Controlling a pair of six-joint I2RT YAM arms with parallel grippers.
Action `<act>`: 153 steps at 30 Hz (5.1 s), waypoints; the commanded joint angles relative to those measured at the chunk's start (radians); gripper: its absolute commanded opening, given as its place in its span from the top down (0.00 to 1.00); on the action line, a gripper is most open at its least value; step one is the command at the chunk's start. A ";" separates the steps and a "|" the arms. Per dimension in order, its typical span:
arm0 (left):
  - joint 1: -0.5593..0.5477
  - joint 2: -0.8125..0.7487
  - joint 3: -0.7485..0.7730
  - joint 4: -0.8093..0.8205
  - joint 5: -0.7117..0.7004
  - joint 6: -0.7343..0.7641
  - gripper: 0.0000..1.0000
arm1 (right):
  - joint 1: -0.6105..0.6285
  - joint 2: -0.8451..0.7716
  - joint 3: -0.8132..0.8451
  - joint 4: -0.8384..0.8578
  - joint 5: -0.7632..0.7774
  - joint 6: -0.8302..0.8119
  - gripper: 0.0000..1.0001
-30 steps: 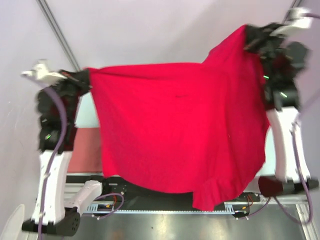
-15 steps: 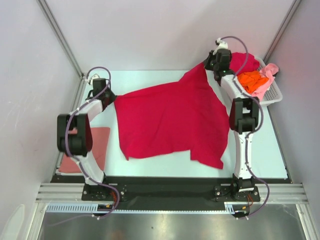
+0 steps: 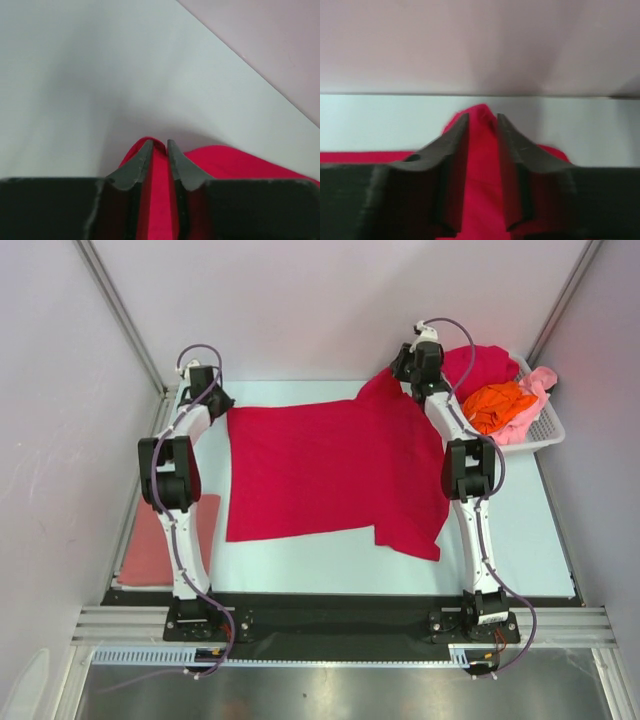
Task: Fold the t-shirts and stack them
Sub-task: Flatten the tshirt out, then fold the tshirt
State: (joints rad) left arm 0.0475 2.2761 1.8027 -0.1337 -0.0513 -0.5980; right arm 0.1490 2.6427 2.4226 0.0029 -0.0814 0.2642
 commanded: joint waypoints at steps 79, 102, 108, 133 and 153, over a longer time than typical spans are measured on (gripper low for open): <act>-0.006 -0.957 -1.164 -0.494 0.021 -0.152 0.57 | -0.243 -1.385 -1.763 -0.819 -0.121 0.352 0.52; -0.006 -0.938 -1.137 -0.442 0.082 -0.075 1.00 | -0.195 -1.382 -1.852 -0.663 -0.133 0.388 0.60; -0.006 -0.971 -1.140 -0.451 0.082 -0.080 1.00 | -0.187 -1.411 -1.902 -0.641 -0.086 0.461 1.00; -0.008 -1.391 -1.243 -0.682 0.018 -0.279 1.00 | -0.029 -1.853 -1.617 -1.213 0.080 0.500 1.00; -0.006 -1.541 -1.240 -0.810 -0.010 -0.307 1.00 | 0.046 -1.928 -1.534 -1.354 0.054 0.530 1.00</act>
State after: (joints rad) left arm 0.0360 0.7441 0.5682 -0.9524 -0.0486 -0.9005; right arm 0.1883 0.7151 0.8654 -1.3239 -0.0273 0.8028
